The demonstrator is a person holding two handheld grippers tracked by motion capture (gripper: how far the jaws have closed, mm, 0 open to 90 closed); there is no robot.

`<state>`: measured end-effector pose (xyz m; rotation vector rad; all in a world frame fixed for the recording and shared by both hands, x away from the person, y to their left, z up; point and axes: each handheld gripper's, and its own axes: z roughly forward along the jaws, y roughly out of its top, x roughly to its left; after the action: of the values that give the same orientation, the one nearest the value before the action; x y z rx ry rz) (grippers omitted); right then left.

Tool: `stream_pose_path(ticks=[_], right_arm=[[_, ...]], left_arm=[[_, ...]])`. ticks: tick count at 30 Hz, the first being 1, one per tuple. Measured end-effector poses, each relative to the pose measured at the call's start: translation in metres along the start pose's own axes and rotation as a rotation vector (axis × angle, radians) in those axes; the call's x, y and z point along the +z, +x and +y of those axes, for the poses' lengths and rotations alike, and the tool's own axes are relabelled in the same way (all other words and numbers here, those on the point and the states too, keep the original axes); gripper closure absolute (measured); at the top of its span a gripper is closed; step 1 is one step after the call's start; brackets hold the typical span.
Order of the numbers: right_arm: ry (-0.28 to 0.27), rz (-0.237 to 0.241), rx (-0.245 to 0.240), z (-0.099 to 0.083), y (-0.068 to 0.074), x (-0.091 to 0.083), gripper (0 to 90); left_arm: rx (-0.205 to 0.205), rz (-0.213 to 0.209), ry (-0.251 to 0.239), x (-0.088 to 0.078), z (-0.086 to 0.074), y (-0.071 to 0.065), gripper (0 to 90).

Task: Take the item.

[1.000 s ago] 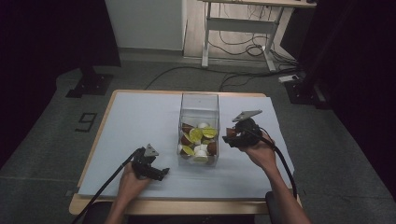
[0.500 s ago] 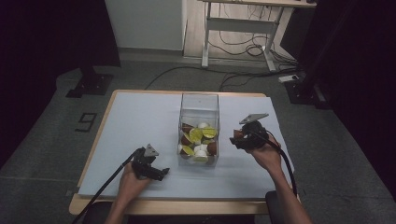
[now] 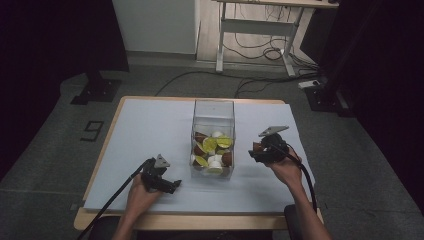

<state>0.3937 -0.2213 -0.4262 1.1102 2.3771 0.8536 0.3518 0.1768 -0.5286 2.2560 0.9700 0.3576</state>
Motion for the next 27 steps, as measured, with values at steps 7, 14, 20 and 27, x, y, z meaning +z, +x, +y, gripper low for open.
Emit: stream_pose_path(ticks=[7, 14, 20, 27], right_arm=[[0.012, -0.002, -0.006, -0.006, 0.001, 0.009, 39.9], [0.025, 0.012, -0.003, -0.013, 0.002, 0.018, 39.9], [0.027, 0.025, 0.004, -0.019, 0.002, 0.025, 39.9], [0.038, 0.032, 0.0, -0.026, 0.003, 0.034, 39.9]], left_arm=[[-0.001, 0.0, -0.001, 0.0, 0.0, 0.0, 0.0], [-0.001, 0.0, -0.001, 0.0, 0.0, 0.0, 0.0], [-0.001, 0.0, -0.001, 0.0, 0.0, 0.0, 0.0], [-0.001, 0.0, -0.001, 0.0, 0.0, 0.0, 0.0]])
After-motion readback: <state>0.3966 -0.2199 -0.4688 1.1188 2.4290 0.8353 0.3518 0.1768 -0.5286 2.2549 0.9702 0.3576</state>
